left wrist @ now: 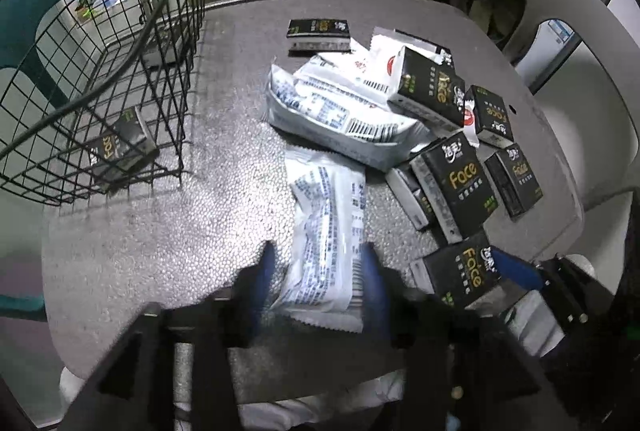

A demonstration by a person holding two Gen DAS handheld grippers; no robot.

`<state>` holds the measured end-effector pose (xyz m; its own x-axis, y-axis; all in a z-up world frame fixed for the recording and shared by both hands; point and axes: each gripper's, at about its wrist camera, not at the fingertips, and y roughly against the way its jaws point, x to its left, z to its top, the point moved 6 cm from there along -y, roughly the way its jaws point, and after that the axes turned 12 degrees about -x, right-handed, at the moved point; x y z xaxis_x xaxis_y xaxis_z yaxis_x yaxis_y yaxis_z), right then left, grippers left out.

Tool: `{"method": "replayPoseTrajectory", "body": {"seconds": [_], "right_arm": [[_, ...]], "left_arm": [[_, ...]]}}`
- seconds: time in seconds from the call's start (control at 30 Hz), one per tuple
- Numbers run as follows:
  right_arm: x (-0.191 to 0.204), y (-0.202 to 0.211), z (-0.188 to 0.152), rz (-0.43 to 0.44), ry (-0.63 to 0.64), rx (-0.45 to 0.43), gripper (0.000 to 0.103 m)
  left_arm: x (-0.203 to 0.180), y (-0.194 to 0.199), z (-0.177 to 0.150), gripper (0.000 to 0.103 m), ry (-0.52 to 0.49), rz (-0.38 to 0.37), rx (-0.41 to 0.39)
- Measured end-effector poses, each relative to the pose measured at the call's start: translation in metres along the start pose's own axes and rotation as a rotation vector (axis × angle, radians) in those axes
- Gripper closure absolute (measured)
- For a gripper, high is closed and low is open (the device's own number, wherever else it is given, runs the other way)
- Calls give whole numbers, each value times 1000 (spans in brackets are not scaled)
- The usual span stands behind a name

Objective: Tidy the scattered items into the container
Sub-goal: 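Grasp a white wrapped pack with the left gripper while the right grasps a black Face pack, then carry both packs over the wire basket and open both grippers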

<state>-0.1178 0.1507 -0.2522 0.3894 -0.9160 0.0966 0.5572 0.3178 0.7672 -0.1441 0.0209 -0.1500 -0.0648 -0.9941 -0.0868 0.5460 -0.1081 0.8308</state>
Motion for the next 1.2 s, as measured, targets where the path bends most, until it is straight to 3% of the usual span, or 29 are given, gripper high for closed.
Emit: {"method": "replayPoseTrajectory", "body": {"seconds": [0.07, 0.37, 0.57, 0.6, 0.67, 0.83, 1.03, 1.2], "right_arm": [[-6, 2, -2, -17, 10, 1, 40], [-35, 18, 0, -32, -24, -16, 40], [-31, 21, 5, -14, -32, -28, 40], [-31, 22, 5, -14, -29, -30, 40], [-30, 23, 6, -12, -30, -32, 40], [-27, 26, 8, -12, -33, -35, 40], [-24, 41, 18, -6, -42, -66, 40], [-12, 61, 48, 19, -50, -128, 40]], "left_arm": [[-2, -2, 3, 38, -3, -1, -7], [-12, -20, 5, 38, -43, 28, 14], [-11, -34, 4, 38, -63, 55, 35], [-11, -35, 4, 40, -63, 54, 38], [-11, -37, 2, 59, -67, 49, 48], [-9, -36, 3, 63, -68, 41, 54], [-4, -23, 3, 63, -42, 15, 49], [-5, 21, 16, 63, -38, -22, -10]]}}
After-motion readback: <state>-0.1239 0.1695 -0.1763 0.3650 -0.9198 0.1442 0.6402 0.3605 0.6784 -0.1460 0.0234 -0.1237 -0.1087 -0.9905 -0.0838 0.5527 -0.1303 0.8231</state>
